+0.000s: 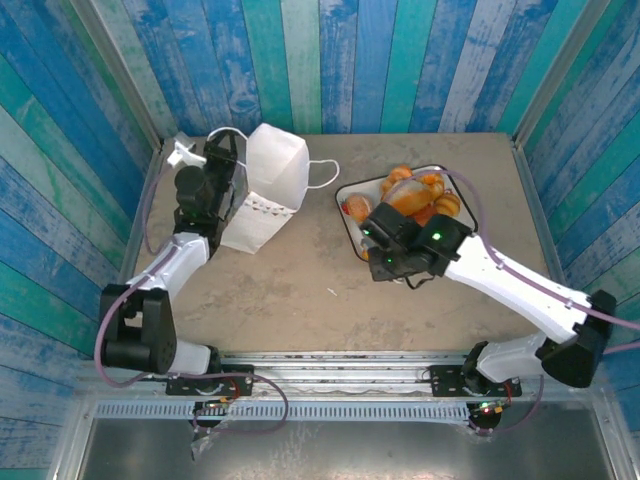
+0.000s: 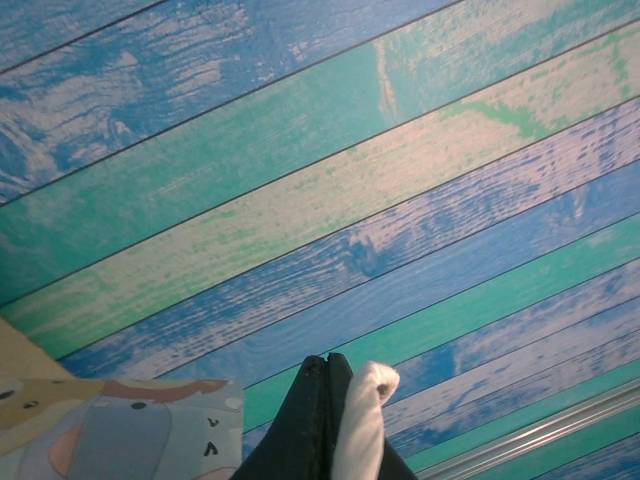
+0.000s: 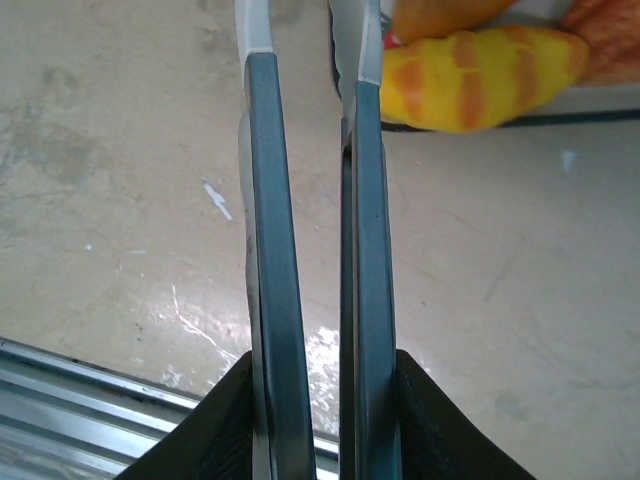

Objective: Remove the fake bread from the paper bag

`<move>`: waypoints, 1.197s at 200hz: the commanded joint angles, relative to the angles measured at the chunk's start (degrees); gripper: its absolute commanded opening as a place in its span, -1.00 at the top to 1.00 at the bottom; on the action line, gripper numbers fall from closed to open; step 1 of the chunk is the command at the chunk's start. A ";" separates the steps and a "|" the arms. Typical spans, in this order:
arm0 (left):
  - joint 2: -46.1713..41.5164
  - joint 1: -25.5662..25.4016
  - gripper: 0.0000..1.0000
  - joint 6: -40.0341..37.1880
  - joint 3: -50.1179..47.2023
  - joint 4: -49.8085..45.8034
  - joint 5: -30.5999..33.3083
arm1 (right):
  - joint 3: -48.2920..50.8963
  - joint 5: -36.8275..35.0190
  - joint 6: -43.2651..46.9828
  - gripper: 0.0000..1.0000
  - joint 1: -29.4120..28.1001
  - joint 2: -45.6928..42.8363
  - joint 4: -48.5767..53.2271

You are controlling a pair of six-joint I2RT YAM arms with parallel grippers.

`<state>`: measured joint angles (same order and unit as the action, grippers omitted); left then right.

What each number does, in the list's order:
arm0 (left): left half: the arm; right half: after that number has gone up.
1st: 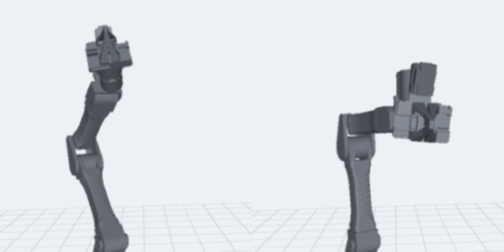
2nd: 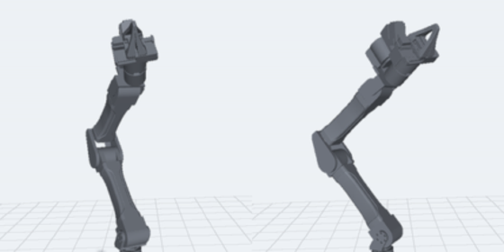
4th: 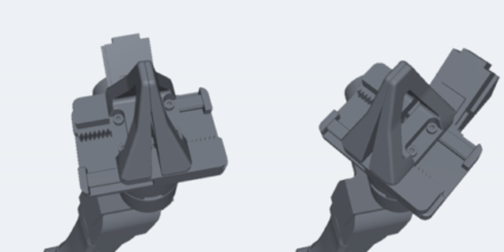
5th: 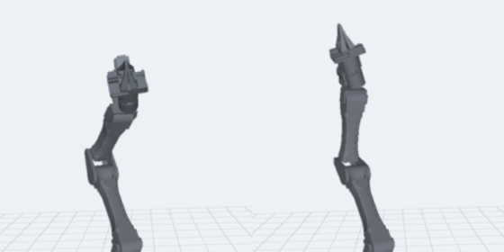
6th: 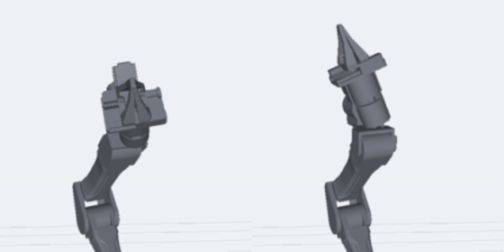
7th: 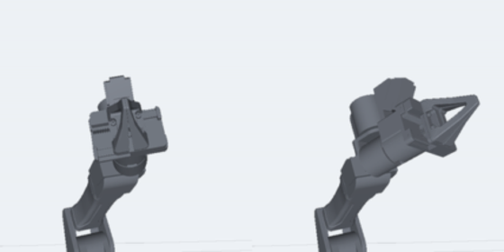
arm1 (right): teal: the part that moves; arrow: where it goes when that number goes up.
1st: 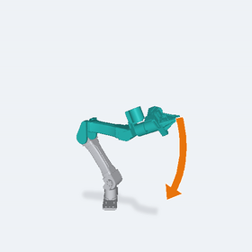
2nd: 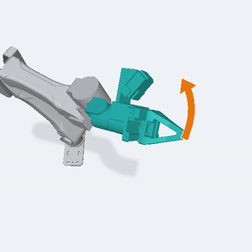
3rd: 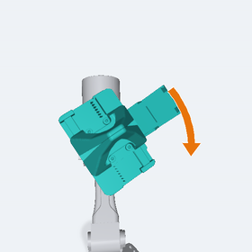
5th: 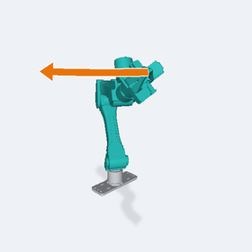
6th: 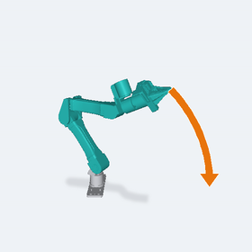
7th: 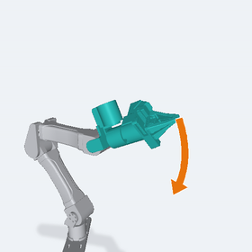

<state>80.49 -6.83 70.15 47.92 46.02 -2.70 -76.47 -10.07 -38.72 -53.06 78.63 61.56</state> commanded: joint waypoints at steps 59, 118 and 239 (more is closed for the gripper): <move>11.65 0.13 1.00 19.62 5.57 17.99 2.21 | -3.93 -2.55 3.59 0.33 -0.68 9.54 -8.50; 22.22 -2.93 1.00 30.09 11.58 29.76 4.60 | -4.48 -3.50 2.84 0.32 -0.15 11.43 -8.29; 26.36 -5.80 1.00 34.48 5.55 33.28 14.12 | -6.06 -2.24 3.59 0.31 0.25 13.73 -8.28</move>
<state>104.79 -13.37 104.81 56.58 77.97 9.56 -80.53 -11.68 -35.53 -53.06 91.74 53.49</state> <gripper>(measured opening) 0.043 0.345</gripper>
